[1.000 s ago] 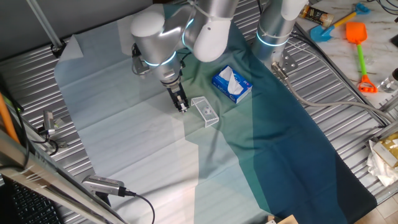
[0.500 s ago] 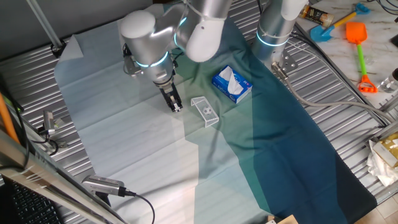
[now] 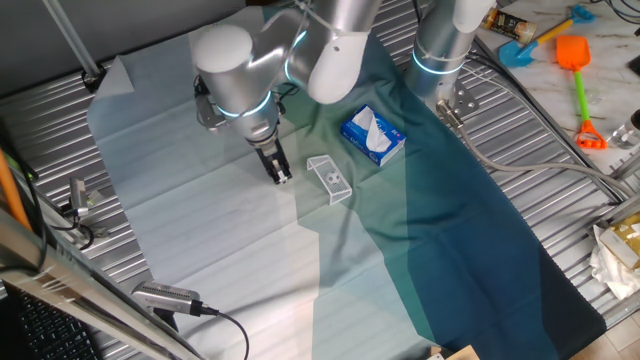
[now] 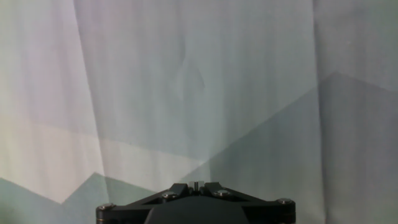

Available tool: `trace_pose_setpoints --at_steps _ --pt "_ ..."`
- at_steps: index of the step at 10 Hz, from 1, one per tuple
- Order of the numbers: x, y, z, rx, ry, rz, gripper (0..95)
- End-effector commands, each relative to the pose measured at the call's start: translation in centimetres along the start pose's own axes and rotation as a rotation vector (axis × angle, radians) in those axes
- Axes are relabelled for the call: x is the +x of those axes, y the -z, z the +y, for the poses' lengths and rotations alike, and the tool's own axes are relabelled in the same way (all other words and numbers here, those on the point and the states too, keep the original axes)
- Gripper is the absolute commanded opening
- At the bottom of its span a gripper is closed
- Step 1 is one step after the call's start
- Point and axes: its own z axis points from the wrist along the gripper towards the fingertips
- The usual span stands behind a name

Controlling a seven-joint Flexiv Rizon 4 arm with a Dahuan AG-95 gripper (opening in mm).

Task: Push the soccer ball into the goal

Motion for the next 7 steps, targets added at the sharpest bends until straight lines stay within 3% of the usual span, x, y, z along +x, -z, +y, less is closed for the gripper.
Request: trace_pose_setpoints --at_steps 1,4,7 --pt "0.14 0.15 0.0 0.005 -0.008 0.0 0.0" --pt "0.2 0.25 0.05 0.034 -0.015 -0.008 0.0" --pt "0.2 0.25 0.03 0.033 0.001 -0.014 0.0"
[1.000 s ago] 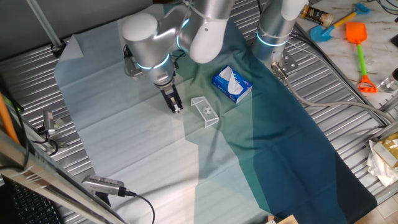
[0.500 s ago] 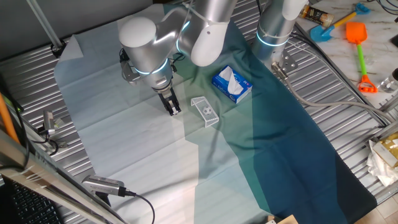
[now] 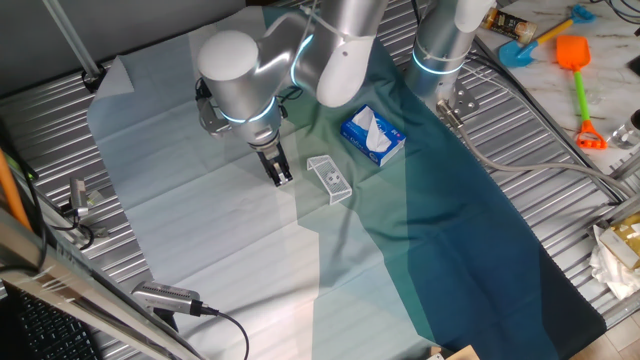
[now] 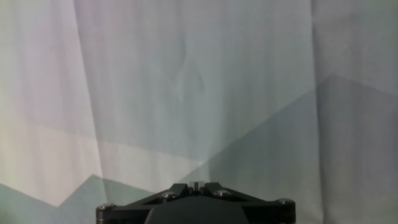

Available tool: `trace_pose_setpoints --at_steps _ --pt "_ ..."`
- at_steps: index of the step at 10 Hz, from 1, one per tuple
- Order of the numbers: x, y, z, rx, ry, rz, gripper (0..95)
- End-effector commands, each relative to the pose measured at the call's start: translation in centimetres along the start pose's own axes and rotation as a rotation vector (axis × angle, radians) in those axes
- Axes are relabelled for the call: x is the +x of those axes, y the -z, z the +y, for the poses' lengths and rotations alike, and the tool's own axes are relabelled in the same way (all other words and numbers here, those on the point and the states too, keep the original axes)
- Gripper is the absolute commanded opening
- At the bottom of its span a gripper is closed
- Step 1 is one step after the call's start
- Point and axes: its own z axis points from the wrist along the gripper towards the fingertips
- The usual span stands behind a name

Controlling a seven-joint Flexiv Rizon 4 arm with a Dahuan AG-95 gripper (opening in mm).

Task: Push the soccer ball into the goal

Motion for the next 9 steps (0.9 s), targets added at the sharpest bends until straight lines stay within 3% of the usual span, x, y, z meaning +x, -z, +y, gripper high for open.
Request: trace_pose_setpoints --at_steps 1,9 --pt "-0.09 -0.03 0.02 -0.006 0.019 0.0 0.0" --pt "-0.07 -0.05 0.0 -0.007 0.015 0.012 0.0"
